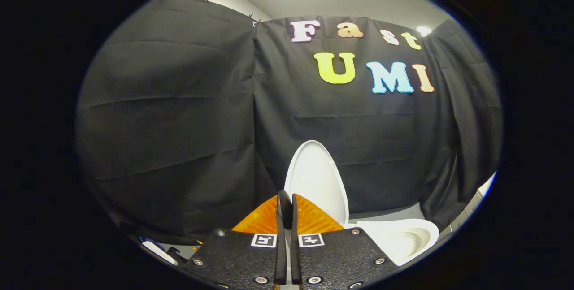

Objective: Open the toilet lid.

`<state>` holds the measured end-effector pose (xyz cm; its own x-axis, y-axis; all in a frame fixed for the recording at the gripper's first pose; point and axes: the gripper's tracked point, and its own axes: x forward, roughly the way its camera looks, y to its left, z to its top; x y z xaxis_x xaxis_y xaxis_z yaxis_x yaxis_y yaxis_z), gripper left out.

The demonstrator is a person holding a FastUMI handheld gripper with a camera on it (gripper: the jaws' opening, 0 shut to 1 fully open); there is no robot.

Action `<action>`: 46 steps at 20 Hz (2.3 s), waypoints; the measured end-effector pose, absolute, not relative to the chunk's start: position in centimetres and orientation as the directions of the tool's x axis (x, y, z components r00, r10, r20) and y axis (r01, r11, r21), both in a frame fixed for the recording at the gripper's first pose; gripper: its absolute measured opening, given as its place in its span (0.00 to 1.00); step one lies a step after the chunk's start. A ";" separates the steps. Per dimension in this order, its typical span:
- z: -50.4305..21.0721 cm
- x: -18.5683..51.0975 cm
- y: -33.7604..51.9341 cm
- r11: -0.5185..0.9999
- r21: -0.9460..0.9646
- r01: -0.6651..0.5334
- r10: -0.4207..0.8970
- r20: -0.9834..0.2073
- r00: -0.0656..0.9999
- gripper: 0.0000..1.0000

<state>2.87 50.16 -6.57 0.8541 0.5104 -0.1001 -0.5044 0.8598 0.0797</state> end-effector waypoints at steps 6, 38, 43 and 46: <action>-5.6 0.3 48.7 0.796 0.176 -0.579 0.596 -0.062 0.800 0.49; -1.2 1.5 4.0 0.973 0.027 -0.230 0.224 0.133 0.965 0.94; -1.4 1.3 3.7 0.979 -0.011 -0.206 0.205 0.124 0.971 0.95; -1.3 1.1 4.4 0.976 -0.017 -0.216 0.216 0.133 0.967 0.95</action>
